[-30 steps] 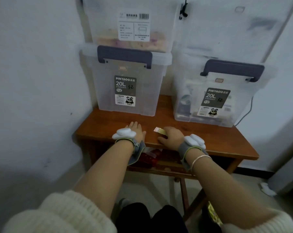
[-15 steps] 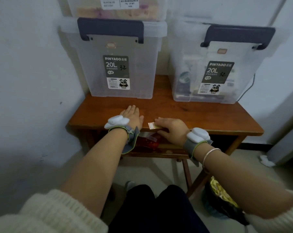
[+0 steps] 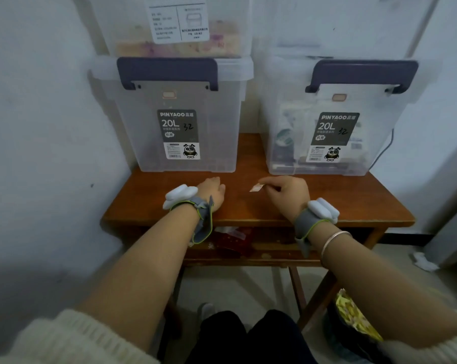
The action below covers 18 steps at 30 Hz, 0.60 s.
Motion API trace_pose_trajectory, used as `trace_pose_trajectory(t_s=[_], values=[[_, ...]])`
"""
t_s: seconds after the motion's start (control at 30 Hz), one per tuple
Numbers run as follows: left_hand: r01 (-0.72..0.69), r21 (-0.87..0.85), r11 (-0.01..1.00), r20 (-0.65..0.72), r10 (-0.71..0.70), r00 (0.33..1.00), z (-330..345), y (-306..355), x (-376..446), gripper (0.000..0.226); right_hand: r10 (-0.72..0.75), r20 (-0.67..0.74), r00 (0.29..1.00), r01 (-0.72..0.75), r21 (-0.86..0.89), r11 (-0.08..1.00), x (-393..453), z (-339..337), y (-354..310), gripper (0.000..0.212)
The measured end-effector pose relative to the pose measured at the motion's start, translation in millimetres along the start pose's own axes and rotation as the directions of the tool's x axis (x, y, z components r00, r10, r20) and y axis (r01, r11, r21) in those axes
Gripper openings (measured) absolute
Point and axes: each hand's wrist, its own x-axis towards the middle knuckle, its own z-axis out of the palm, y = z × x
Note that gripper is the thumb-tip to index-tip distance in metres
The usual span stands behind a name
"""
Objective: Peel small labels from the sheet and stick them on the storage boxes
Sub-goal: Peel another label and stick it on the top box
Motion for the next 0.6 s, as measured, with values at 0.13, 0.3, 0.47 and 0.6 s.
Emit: trace_pose_trajectory(t_s=[0.13,0.3,0.47,0.6], values=[[-0.016,-0.354,0.935,-0.212,-0.063,0.975,6.1,6.2,15.8,0.043,0.161,0.049,0.986,-0.168,0.207,0.964,15.3,7.1,4.3,0.024],[-0.091,-0.392,0.915,-0.267,-0.018,0.963,23.7,6.3,26.5,0.032,0.344,0.267,0.9,-0.435,0.524,0.733,23.0,13.7,17.8,0.026],[-0.131,-0.446,0.885,-0.29,-0.004,0.957,25.8,7.2,34.2,0.036,0.198,0.33,0.923,-0.327,0.4,0.856,21.8,12.7,22.5,0.026],[-0.164,-0.457,0.874,-0.287,0.03,0.957,30.2,3.5,37.3,0.023,0.143,0.367,0.919,-0.279,0.351,0.894,25.0,11.4,23.0,0.06]])
